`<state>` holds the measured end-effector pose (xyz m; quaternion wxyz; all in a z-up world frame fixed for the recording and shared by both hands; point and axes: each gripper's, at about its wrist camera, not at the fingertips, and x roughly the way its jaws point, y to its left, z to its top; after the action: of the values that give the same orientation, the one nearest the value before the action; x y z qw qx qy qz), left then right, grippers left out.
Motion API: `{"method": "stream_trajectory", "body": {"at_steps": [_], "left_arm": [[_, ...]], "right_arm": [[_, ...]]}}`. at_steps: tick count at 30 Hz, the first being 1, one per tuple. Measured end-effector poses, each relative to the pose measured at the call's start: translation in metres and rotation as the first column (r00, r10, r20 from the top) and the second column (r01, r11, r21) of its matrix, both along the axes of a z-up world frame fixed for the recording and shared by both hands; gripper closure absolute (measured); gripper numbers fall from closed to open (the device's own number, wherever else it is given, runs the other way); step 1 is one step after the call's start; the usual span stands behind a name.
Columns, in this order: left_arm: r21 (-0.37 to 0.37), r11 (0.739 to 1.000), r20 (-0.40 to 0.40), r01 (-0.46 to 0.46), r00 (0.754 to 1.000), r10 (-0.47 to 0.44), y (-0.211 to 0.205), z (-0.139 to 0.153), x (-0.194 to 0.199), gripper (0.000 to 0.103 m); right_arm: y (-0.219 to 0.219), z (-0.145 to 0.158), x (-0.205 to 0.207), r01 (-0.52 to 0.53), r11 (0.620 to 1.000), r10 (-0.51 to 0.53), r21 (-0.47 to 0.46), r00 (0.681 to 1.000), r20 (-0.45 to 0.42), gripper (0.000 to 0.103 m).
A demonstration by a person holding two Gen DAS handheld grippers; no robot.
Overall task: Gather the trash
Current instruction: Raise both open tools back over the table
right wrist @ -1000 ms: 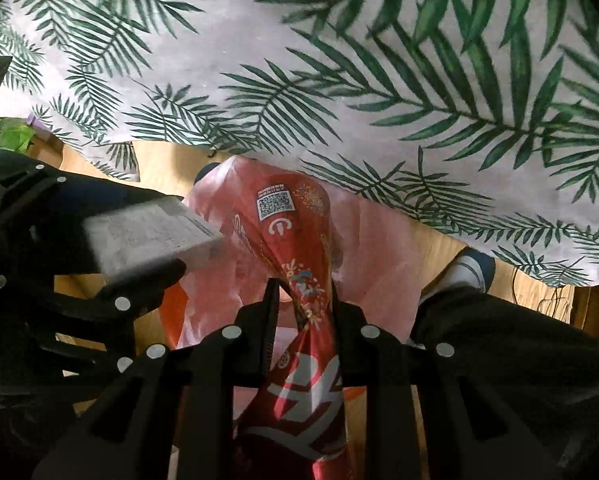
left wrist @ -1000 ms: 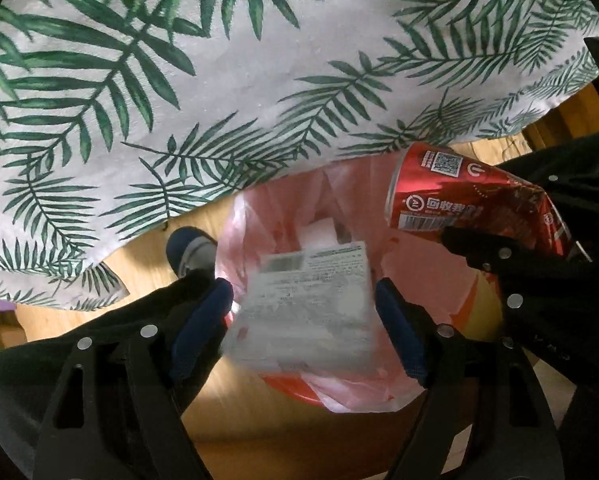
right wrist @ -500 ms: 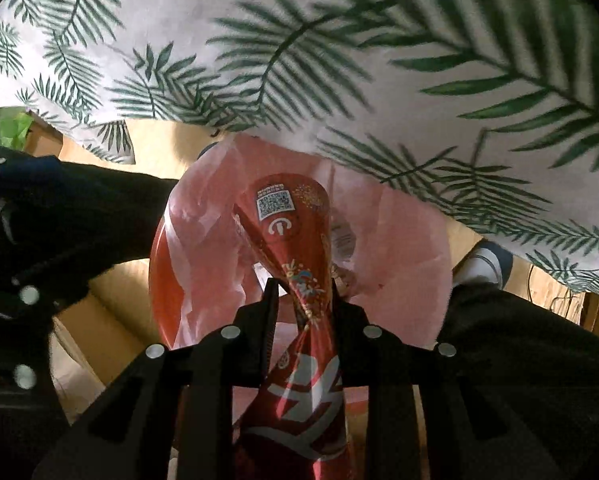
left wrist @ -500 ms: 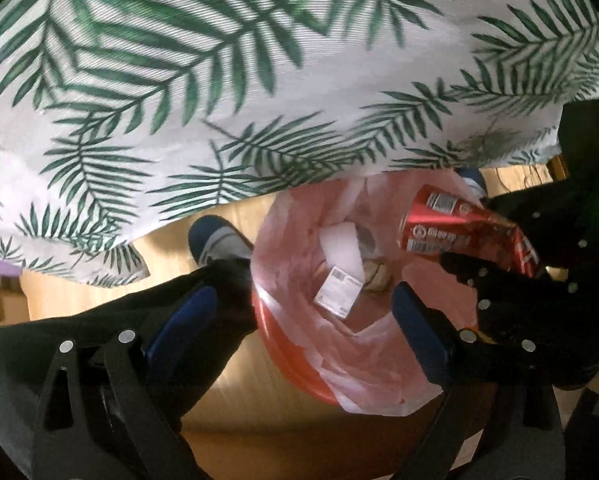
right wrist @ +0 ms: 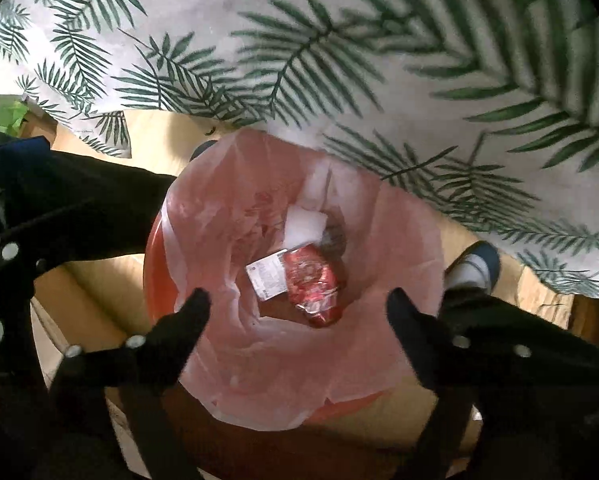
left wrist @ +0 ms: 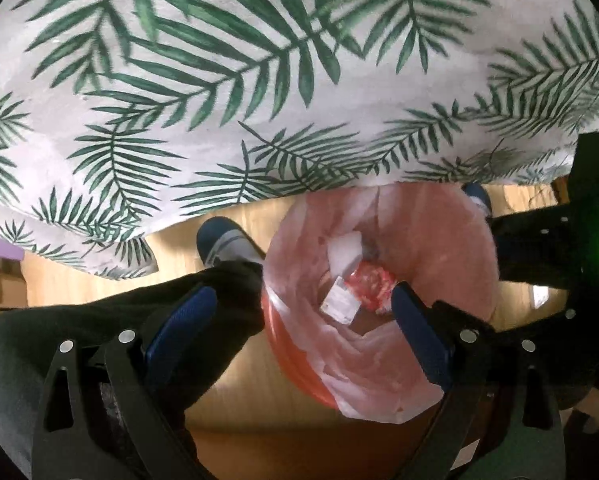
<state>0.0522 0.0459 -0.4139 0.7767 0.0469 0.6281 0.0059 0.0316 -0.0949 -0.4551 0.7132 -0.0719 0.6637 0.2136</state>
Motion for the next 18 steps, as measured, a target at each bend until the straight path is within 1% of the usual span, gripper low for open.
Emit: {"method": "stream_trajectory", "body": {"at_steps": [2,5,6,8,11,12,14,15,16,17,18], "left_arm": [[-0.018,1.0,0.022,-0.003,1.0,0.004,0.001,0.008,-0.004,0.011],[-0.045,0.999,0.06,0.007,0.998,-0.005,-0.005,0.028,-0.013,0.011],[-0.062,0.998,0.088,0.019,0.996,-0.014,-0.009,0.041,-0.017,0.011],[-0.063,0.997,0.15,0.046,0.988,-0.036,-0.013,0.068,-0.025,0.011],[-0.042,0.994,0.276,0.098,0.957,-0.083,-0.02,0.121,-0.04,0.011],[-0.032,0.994,0.301,0.106,0.949,-0.091,-0.021,0.135,-0.042,0.011],[-0.011,0.993,0.358,0.121,0.927,-0.109,-0.023,0.175,-0.046,0.011],[-0.009,0.992,0.391,0.127,0.913,-0.114,-0.023,0.201,-0.046,0.011],[-0.017,0.991,0.416,0.134,0.902,-0.114,-0.023,0.217,-0.044,0.01],[-0.031,0.989,0.455,0.144,0.883,-0.114,-0.021,0.241,-0.042,0.005],[-0.042,0.987,0.496,0.152,0.861,-0.112,-0.019,0.264,-0.039,0.006]], "right_arm": [[-0.002,0.014,-0.002,0.011,1.0,-0.01,-0.011,1.0,0.025,0.005],[-0.01,0.045,-0.007,0.031,0.999,-0.029,-0.014,0.995,0.1,0.005],[-0.013,0.06,-0.012,0.023,1.0,-0.021,-0.009,0.989,0.146,0.005],[-0.02,0.086,-0.022,-0.003,1.0,0.006,-0.015,0.975,0.221,0.005],[-0.032,0.127,-0.038,-0.029,1.0,0.025,0.01,0.955,0.297,0.005],[-0.038,0.141,-0.044,-0.029,0.999,0.02,0.025,0.95,0.312,0.005],[-0.051,0.171,-0.05,-0.019,0.998,-0.001,0.063,0.951,0.31,0.005],[-0.059,0.187,-0.051,-0.002,0.996,-0.026,0.087,0.947,0.32,0.005],[-0.07,0.211,-0.052,0.022,0.992,-0.063,0.122,0.935,0.348,0.005],[-0.076,0.225,-0.052,0.032,0.991,-0.078,0.13,0.927,0.367,0.005],[-0.083,0.246,-0.05,0.039,0.99,-0.091,0.137,0.912,0.399,0.005]]}}
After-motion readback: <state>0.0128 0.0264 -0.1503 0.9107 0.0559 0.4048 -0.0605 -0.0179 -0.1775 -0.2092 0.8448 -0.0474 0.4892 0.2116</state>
